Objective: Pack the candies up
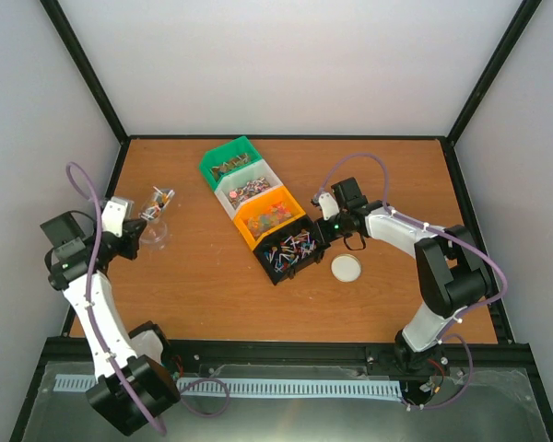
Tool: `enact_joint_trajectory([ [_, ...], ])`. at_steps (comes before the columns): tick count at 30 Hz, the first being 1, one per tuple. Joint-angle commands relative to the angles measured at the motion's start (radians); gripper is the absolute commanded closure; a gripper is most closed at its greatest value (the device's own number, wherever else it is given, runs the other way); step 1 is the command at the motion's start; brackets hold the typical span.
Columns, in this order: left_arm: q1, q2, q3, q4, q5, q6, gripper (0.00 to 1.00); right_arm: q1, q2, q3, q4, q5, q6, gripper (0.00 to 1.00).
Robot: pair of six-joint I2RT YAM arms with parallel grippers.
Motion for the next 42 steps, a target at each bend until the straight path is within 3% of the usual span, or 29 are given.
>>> enact_joint_trajectory([
  [1, 0.057, -0.003, 0.047, -0.097, 0.062, 0.14, 0.99, 0.009, -0.003, 0.012, 0.069, -0.057, -0.013, 0.97],
  [9, 0.183, 0.023, 0.056, -0.193, 0.052, 0.275, 0.99, 0.009, -0.034, -0.017, 0.081, -0.057, -0.004, 0.97],
  [42, 0.184, 0.126, 0.079, -0.311, -0.203, 0.391, 0.99, -0.006, -0.05, -0.067, 0.14, -0.066, -0.035, 0.97],
])
